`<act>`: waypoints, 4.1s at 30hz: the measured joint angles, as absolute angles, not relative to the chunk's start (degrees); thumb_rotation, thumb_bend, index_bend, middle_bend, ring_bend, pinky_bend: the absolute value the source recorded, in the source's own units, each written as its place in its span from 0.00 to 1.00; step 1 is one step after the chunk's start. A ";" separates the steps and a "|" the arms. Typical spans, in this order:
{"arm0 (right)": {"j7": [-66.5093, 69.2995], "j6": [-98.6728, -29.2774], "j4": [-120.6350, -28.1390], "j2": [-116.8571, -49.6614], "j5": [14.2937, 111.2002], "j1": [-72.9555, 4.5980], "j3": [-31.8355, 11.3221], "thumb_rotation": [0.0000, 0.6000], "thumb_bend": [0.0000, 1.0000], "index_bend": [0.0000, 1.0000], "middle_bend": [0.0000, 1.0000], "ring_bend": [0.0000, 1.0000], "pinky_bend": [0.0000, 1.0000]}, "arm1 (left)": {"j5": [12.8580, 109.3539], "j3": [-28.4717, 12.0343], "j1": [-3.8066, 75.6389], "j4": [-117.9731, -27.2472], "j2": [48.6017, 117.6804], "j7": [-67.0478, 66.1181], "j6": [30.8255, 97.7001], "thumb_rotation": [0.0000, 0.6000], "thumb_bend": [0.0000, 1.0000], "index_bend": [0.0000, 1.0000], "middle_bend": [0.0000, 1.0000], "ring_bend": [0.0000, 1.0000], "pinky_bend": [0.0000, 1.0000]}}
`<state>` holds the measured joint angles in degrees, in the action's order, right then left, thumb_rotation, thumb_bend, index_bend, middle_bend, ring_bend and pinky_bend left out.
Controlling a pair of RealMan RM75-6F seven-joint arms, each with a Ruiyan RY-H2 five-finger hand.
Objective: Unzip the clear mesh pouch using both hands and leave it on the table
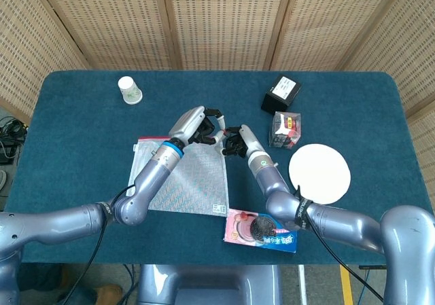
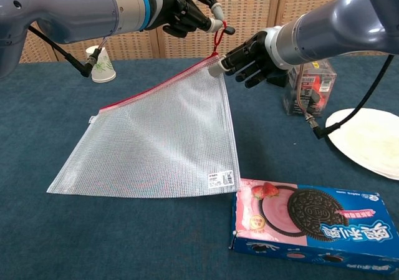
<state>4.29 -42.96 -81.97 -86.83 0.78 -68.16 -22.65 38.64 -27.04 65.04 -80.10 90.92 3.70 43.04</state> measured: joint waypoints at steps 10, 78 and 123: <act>3.21 -42.18 -81.92 -86.83 0.37 -66.91 -24.58 1.00 0.61 0.65 0.88 0.82 0.94 | 38.81 -26.98 65.00 -80.09 91.07 4.33 42.83 1.00 0.49 0.69 0.99 0.95 1.00; 14.72 -36.37 -90.33 -79.91 11.24 -56.88 -32.34 1.00 0.82 0.79 0.90 0.84 0.96 | 35.85 -25.91 63.84 -71.90 90.72 2.09 41.77 1.00 0.74 0.89 1.00 0.95 1.00; 27.85 -30.84 -91.64 -65.61 15.11 -48.69 -36.21 1.00 0.83 0.79 0.90 0.84 0.96 | 36.51 -24.72 57.01 -64.06 83.96 5.11 38.06 1.00 0.74 0.89 1.00 0.95 1.00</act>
